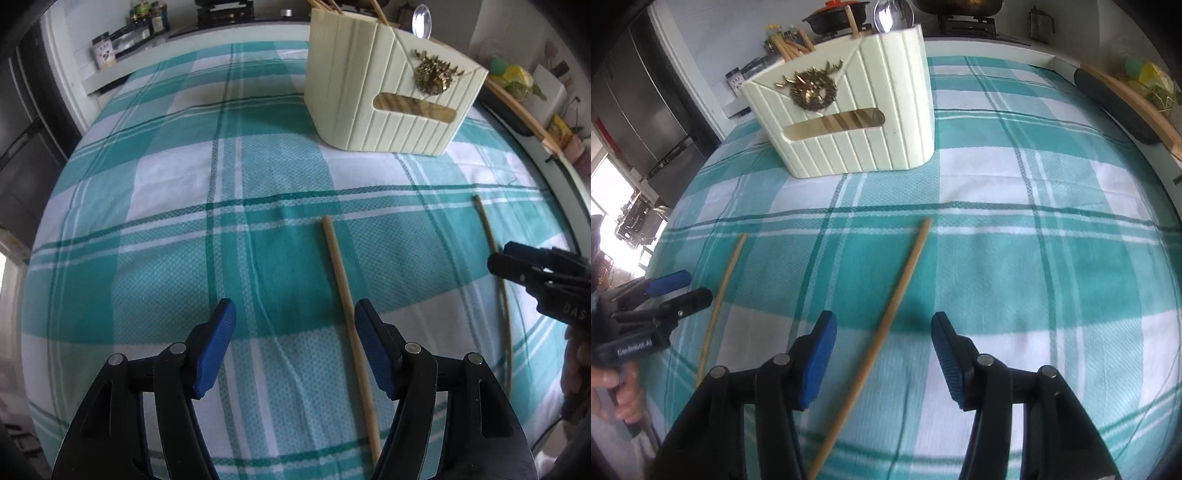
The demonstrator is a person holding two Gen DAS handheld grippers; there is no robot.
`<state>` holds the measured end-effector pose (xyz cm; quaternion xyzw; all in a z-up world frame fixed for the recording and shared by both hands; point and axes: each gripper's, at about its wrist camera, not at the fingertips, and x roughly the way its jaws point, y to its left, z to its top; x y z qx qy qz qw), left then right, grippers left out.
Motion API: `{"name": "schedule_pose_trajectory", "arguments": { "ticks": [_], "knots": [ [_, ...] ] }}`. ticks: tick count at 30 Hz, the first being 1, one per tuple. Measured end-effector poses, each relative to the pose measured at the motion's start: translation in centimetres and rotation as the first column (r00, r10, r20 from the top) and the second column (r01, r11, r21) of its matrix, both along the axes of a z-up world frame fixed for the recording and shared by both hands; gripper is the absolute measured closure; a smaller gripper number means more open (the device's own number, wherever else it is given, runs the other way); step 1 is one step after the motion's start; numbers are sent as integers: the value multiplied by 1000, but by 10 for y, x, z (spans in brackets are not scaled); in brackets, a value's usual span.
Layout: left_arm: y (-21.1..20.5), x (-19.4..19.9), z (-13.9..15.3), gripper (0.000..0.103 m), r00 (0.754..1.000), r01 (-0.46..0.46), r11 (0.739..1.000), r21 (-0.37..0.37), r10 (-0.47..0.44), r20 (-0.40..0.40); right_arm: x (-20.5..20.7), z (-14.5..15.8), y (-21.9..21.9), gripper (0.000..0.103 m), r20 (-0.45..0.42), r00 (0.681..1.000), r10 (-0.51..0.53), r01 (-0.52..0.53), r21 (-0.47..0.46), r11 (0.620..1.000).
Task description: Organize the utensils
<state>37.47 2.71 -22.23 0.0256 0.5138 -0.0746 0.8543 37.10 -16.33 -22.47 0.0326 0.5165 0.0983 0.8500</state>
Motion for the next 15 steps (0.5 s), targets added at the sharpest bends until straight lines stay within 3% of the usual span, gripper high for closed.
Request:
{"name": "schedule_pose_trajectory", "arguments": {
  "ticks": [1,3,4,5,6,7,12,15],
  "knots": [
    [-2,6,-1,33,1000,2,1000,5,-2,4,8,0,5,49,14,1000,-4,5,-46,999],
    [-5,15,-4,40,1000,-1,1000,29,2,-16,22,-1,10,49,4,999,-33,33,-75,997],
    [-7,19,-5,52,1000,3,999,39,-2,-23,26,-1,10,54,0,999,-47,47,-79,996],
    [-10,20,-3,67,1000,11,999,43,-10,-12,29,-1,11,74,16,999,-47,48,-90,995],
    [-13,21,-3,77,1000,23,999,44,-23,-12,31,0,11,85,20,999,-51,52,-99,994],
    [-16,21,-2,94,999,36,999,38,-36,-13,32,-1,8,94,15,998,-57,58,-85,995],
    [-16,17,3,98,999,33,999,-3,-33,10,28,8,-17,97,35,996,-83,80,80,994],
    [-8,6,24,98,998,10,999,-50,-7,62,10,36,-31,97,113,991,-68,46,189,981]
  ]
}}
